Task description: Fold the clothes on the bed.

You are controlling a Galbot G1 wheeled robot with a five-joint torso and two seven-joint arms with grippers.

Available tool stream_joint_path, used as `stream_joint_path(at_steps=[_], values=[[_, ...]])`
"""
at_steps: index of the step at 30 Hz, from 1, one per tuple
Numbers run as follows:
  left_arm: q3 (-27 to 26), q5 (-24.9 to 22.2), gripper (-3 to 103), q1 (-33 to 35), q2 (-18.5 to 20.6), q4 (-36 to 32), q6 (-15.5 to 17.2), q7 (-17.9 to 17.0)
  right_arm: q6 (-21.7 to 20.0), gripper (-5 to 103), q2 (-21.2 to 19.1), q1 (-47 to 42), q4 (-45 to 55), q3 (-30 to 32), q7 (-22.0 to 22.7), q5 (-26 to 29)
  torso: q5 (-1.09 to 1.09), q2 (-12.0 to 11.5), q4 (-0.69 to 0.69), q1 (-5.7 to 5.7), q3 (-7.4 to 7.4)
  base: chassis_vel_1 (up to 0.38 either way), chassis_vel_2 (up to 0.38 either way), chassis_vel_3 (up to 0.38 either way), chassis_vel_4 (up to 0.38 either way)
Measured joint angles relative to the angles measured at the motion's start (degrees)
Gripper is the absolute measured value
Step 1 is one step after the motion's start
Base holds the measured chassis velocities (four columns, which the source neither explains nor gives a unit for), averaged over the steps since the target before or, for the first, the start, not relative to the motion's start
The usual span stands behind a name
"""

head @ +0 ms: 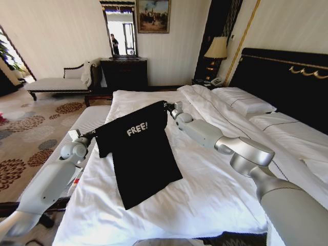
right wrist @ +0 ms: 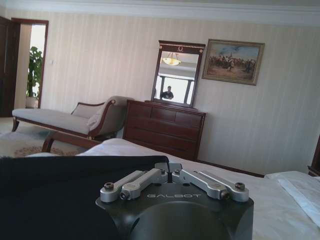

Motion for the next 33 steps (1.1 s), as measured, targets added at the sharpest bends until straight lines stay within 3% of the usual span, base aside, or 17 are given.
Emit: stream_joint_path(at_steps=[13,15,21,27,29,31,33], values=[[-0.1,4.1,-2,0.6,-1.6,0.7,-2.4,1.4,1.7,-2,0.2,0.0,-0.6,-1.2,0.7,-1.2,0.0,0.0,0.02,-0.01,0.0,0.0,0.0,0.0,0.0],[-0.1,4.2,8,0.7,-1.5,0.3,-2.6,1.4,2.1,9,0.2,0.0,-0.4,-1.1,0.6,-0.9,-0.01,0.0,0.02,-0.01,-0.01,0.0,0.0,0.0,0.0],[-0.4,4.0,25,0.7,-0.3,-0.1,-2.7,1.3,2.3,24,0.5,0.0,-0.1,-1.1,0.4,-0.7,-0.01,0.0,0.03,-0.01,0.0,0.0,0.0,0.0,0.0],[-1.3,3.7,52,0.3,1.8,-0.1,-2.7,-0.1,2.8,51,0.8,0.0,-0.4,-0.3,0.9,-1.9,-0.01,0.0,0.01,-0.01,0.0,0.0,0.0,0.0,0.0],[-1.4,3.6,57,0.3,2.1,-0.1,-2.7,-0.2,2.9,51,0.8,0.1,-0.5,-0.3,1.1,-2.1,-0.01,0.0,0.02,-0.01,0.0,0.0,0.0,0.0,0.0],[-2.0,3.4,68,0.6,3.1,-0.2,-2.6,-0.6,3.3,68,0.6,0.1,-0.6,0.2,1.5,-3.2,-0.01,0.0,0.02,-0.01,0.0,0.0,0.0,0.0,0.0],[-2.3,3.3,68,0.8,3.5,-0.4,-2.6,-0.6,3.2,68,0.5,0.1,-0.5,0.4,1.7,-3.5,-0.01,0.0,0.03,-0.01,0.0,0.0,0.0,0.0,0.0]])
